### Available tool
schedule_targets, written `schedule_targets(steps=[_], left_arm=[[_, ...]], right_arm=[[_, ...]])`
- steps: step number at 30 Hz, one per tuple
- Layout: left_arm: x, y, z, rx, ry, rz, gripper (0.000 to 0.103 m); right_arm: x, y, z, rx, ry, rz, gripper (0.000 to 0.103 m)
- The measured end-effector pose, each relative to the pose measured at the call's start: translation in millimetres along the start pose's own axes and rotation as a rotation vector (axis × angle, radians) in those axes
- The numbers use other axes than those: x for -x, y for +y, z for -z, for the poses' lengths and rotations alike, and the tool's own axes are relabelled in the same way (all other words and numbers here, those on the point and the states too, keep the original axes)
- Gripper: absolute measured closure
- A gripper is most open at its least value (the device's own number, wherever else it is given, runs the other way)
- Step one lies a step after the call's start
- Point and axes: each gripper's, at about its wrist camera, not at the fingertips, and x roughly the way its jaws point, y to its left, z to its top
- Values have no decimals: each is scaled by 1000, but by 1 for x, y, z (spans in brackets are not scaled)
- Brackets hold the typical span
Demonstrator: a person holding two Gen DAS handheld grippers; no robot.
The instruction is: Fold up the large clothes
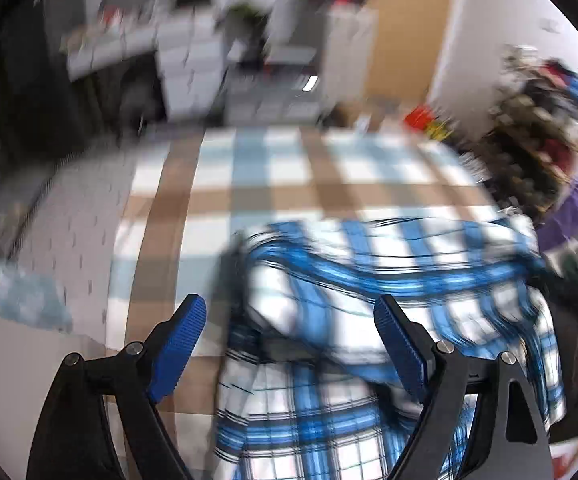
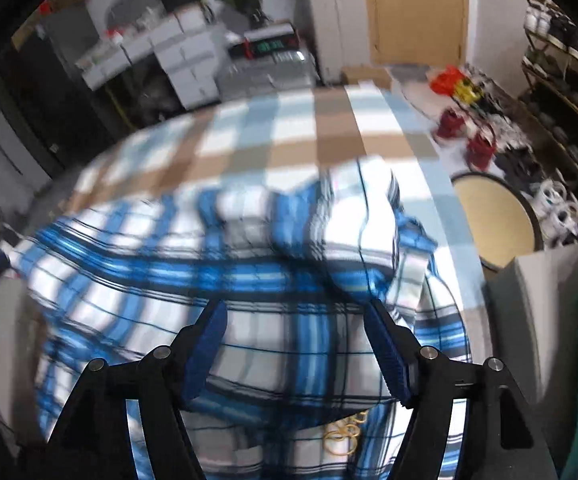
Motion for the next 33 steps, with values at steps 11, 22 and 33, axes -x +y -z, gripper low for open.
schedule_targets(steps=[11, 22, 33], left_arm=[[-47, 14, 18, 133, 218, 160, 101], [-43, -6, 66, -52, 228, 50, 89], [58, 1, -12, -201, 41, -64, 28]], right_arm=[[-36, -41, 7, -11, 65, 78, 101], [-5, -70, 2, -105, -1, 82, 99], [9, 25, -50, 126, -18, -46, 46]])
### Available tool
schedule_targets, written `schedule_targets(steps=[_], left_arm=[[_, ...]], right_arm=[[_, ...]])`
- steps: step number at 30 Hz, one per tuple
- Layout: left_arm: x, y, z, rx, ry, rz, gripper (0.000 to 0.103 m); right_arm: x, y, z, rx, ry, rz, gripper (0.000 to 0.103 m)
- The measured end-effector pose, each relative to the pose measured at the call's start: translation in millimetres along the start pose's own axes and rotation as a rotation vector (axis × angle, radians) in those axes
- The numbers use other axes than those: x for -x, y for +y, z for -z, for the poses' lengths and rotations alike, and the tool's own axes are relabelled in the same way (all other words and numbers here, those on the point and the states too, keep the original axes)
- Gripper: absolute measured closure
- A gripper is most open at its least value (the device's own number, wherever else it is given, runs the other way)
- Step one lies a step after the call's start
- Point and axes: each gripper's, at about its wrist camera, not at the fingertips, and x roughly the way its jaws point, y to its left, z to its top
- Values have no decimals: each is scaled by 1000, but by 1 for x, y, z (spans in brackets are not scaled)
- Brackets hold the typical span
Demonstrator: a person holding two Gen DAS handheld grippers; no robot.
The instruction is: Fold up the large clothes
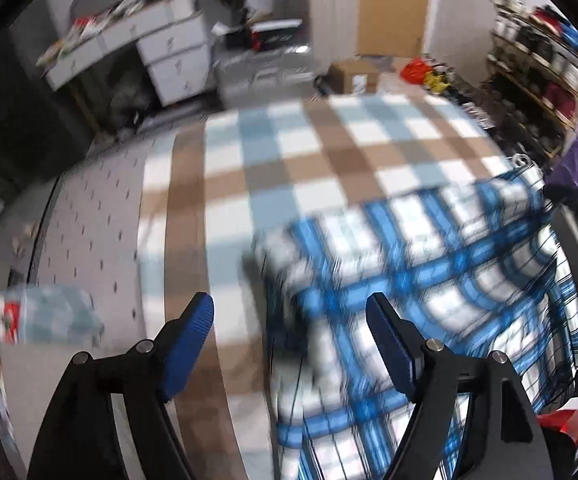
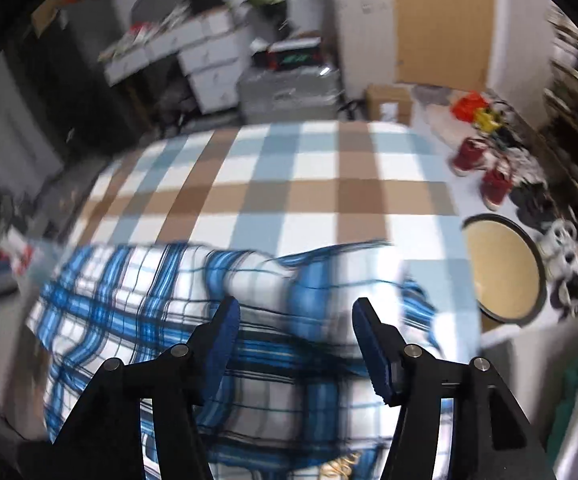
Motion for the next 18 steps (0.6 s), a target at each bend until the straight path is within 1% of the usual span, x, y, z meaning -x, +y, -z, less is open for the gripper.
schedule_targets(steps=[1, 3, 5, 6, 7, 8, 9, 10, 12, 14, 16, 17, 18], left_arm=[[-3, -3, -6, -2, -10, 15, 28], [-21, -17, -17, -35, -4, 76, 28], [-59, -37, -15, -119, 69, 137, 28], [-77, -45, -11, -146, 102, 129, 28], [-96, -51, -3, -161, 147, 121, 29], [-120, -54, 8, -170, 204, 116, 31], [-132, -53, 16, -164, 220, 106, 31], [-138, -52, 22, -155, 214, 105, 31], [-138, -49, 28, -149, 169, 106, 29], [-135, -47, 29, -146, 168, 110, 29], [-127, -45, 28, -169, 185, 108, 29], [-119, -42, 24, -172, 193, 112, 29], [-107, -37, 20, -159, 178, 128, 29]], right_arm=[[-9, 5, -2, 16, 17, 13, 46], [-35, 11, -5, 44, 76, 78, 47], [-60, 4, -2, 57, 122, 126, 47], [-68, -1, -1, 56, 137, 138, 48], [-77, -5, 1, 61, 158, 147, 51], [-81, -8, 3, 66, 162, 150, 53], [-87, -11, 5, 65, 162, 143, 53], [-91, -13, 8, 69, 165, 134, 53], [-97, -13, 10, 98, 159, 132, 53], [-98, -16, 9, 83, 153, 106, 51], [-91, -19, 5, 70, 160, 82, 52], [-82, -19, 4, 66, 145, 73, 53], [-71, -19, 3, 64, 123, 64, 52]])
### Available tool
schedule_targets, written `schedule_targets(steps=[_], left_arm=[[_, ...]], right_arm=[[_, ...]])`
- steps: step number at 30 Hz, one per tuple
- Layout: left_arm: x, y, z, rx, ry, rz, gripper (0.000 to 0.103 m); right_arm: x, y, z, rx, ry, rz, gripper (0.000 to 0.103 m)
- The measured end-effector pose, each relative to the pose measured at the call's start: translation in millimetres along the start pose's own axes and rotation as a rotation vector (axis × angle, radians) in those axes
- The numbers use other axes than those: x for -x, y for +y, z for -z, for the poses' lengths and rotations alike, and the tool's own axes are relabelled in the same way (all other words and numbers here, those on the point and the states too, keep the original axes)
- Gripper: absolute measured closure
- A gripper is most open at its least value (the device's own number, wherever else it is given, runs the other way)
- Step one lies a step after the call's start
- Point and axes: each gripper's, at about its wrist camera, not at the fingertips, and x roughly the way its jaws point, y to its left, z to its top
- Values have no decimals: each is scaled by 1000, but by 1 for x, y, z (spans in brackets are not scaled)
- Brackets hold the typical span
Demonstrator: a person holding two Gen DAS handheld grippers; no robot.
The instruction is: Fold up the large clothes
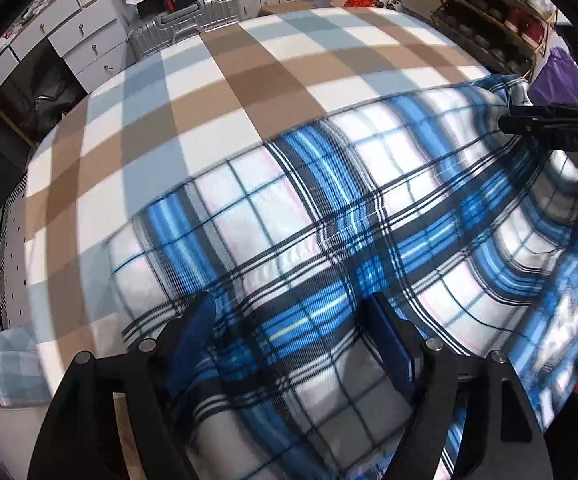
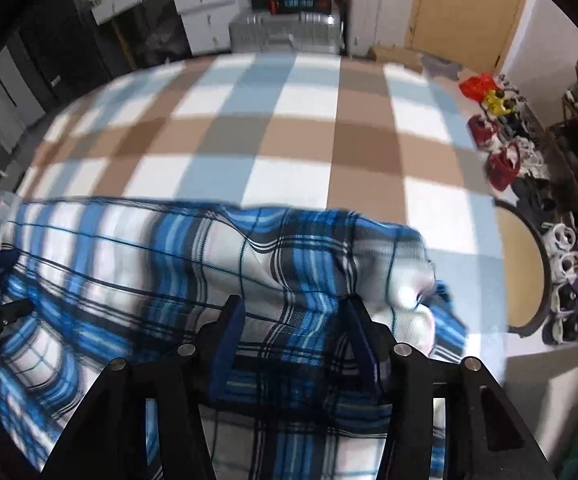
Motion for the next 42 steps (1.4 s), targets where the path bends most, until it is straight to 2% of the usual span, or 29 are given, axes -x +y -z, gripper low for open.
schedule_targets(steps=[2, 3, 4, 6, 8, 10, 11, 13, 14, 15, 16, 17, 18, 19, 20, 21, 22, 24, 25, 27, 30, 31, 33, 35, 36, 39, 40, 41, 42], left_arm=[[20, 10, -5, 23, -61, 30, 29], [35, 18, -8, 37, -105, 22, 29], [40, 24, -14, 43, -138, -5, 28], [43, 43, -19, 81, -158, -86, 26], [24, 59, -23, 111, -88, -100, 25], [-7, 74, -23, 155, 14, -70, 25], [-21, 81, -20, 186, 61, -48, 25], [-33, 88, -12, 246, 92, 39, 25], [-34, 88, -12, 256, 84, 70, 28], [-34, 87, -10, 255, 69, 99, 31], [-34, 85, -10, 237, 64, 100, 39], [-35, 79, -9, 199, 61, 97, 52], [-35, 73, -10, 156, 58, 81, 56], [-34, 66, -10, 112, 50, 43, 62], [-35, 59, -12, 66, 47, 7, 76], [-36, 52, -15, 18, 42, -35, 78], [-37, 49, -19, -9, 34, -66, 82], [-43, 40, -32, -100, 14, -172, 83], [-46, 38, -35, -118, 11, -200, 84], [-52, 42, -49, -154, 4, -266, 84], [-66, 60, -80, -154, 2, -328, 84], [-69, 68, -90, -162, -22, -404, 84], [-79, 80, -107, -158, -14, -487, 84], [-73, 87, -114, -137, -33, -504, 84], [-66, 88, -112, -126, -41, -499, 84], [-31, 95, -101, -69, -126, -404, 84], [-16, 94, -94, -43, -176, -401, 79], [-4, 91, -88, -13, -218, -415, 64], [2, 86, -83, 5, -249, -393, 55]], right_arm=[[25, -3, 3, 14, -59, 2, 48], [35, -4, 5, 26, -92, 39, 39], [40, -6, 6, 28, -117, 58, 22], [43, -16, 9, 12, -149, 105, 2], [30, -25, 7, -8, -100, 132, 2], [9, -36, 4, -49, -20, 111, 3], [-4, -42, 5, -80, 27, 82, 4], [-18, -50, 8, -118, 68, 25, 4], [-22, -52, 8, -127, 70, 11, 4], [-26, -54, 8, -133, 70, -12, 9], [-27, -54, 9, -134, 69, -32, 17], [-29, -53, 8, -125, 70, -52, 21], [-29, -51, 6, -111, 66, -55, 26], [-29, -49, 4, -94, 62, -62, 38], [-28, -46, 0, -75, 57, -74, 44], [-28, -45, -4, -73, 55, -93, 54], [-30, -45, -8, -82, 51, -99, 57], [-35, -45, -19, -108, 49, -109, 59], [-37, -46, -23, -127, 46, -117, 60], [-44, -52, -37, -180, 40, -141, 60], [-51, -61, -53, -241, 25, -181, 61], [-55, -67, -59, -274, 16, -203, 60], [-59, -73, -66, -297, 1, -204, 50], [-57, -71, -69, -265, -12, -161, 47], [-51, -67, -71, -229, -18, -108, 38], [-20, -56, -67, -165, -75, -40, 35], [-11, -55, -66, -157, -98, -26, 35], [6, -48, -62, -143, -145, 7, 34], [17, -41, -60, -125, -176, 17, 27]])
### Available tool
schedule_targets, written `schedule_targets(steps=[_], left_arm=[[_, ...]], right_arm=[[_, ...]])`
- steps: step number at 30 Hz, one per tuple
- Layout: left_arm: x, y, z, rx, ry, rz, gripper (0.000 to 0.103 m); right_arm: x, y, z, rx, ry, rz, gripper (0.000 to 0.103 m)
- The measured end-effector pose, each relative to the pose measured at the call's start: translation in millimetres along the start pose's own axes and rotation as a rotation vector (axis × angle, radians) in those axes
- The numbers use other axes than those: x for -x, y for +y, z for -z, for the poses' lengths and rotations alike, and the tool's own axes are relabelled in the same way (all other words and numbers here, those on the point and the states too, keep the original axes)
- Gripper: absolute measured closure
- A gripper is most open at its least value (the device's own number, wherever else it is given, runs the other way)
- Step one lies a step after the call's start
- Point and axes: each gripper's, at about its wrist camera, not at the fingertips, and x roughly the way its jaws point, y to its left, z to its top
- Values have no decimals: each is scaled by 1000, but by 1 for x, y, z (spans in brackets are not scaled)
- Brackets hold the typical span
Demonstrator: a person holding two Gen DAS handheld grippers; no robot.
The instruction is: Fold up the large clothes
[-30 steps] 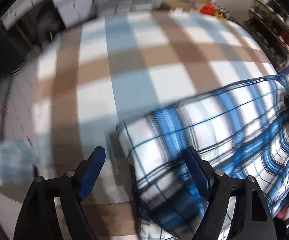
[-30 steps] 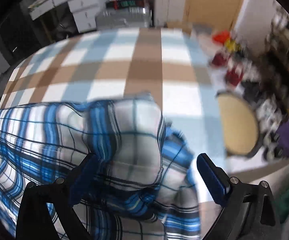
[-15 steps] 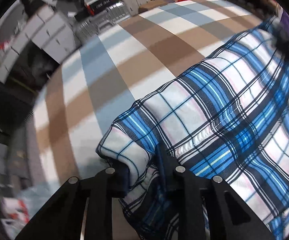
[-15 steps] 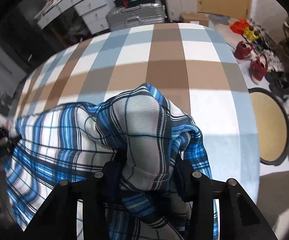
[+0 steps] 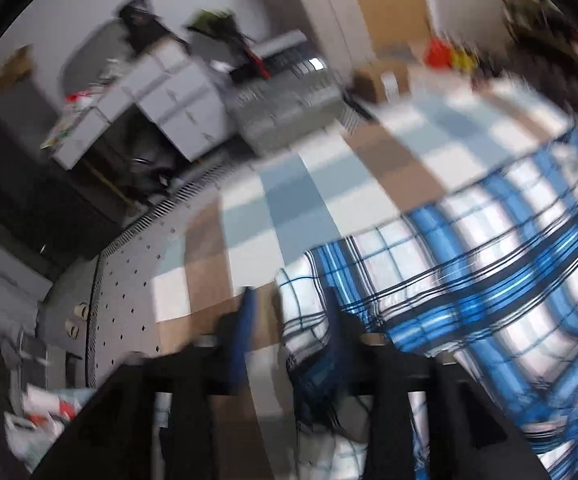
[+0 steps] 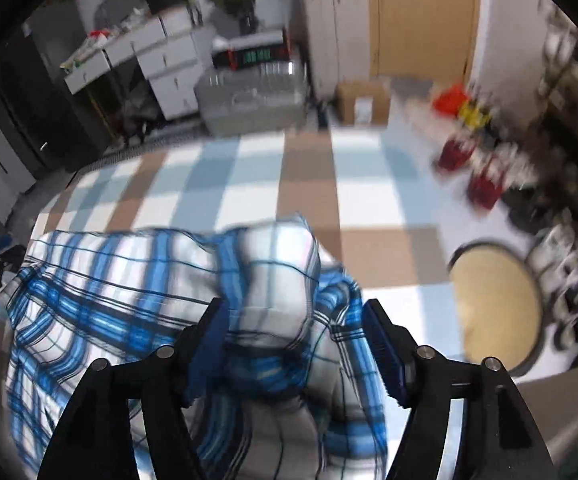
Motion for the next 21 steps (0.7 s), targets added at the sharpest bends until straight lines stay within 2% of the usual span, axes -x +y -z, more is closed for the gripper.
schedule_targets(steps=[1, 2, 3, 6, 8, 9, 10, 13, 15, 17, 19, 21], left_arm=[[13, -5, 4, 19, -20, 66, 41], [25, -16, 9, 13, -25, 156, 40], [27, -34, 8, -6, -23, 210, 40], [32, -75, 19, -79, -13, 300, 40], [23, -98, 31, -101, 50, 351, 40], [13, -107, 40, -108, 99, 350, 40], [9, -110, 44, -108, 119, 345, 41], [-8, -110, 65, -47, 174, 361, 41], [-8, -103, 72, 22, 173, 382, 40], [-5, -98, 71, 50, 188, 386, 41], [4, -96, 67, 41, 193, 368, 41], [25, -96, 56, -15, 138, 341, 41]], right_arm=[[15, 12, 4, 29, -37, -25, 17], [23, 23, 8, 48, -51, -63, 14], [26, 34, 11, 69, -47, -100, 11], [29, 75, 34, 139, -12, -180, 12], [16, 99, 57, 188, 51, -170, 13], [8, 105, 66, 205, 86, -144, 14], [-1, 111, 79, 239, 121, -119, 19], [-21, 113, 114, 316, 178, -23, 21], [-17, 103, 123, 276, 154, -57, 19], [-14, 94, 126, 259, 183, -65, 19], [-4, 85, 121, 240, 166, -76, 21], [12, 72, 108, 175, 118, -78, 20]])
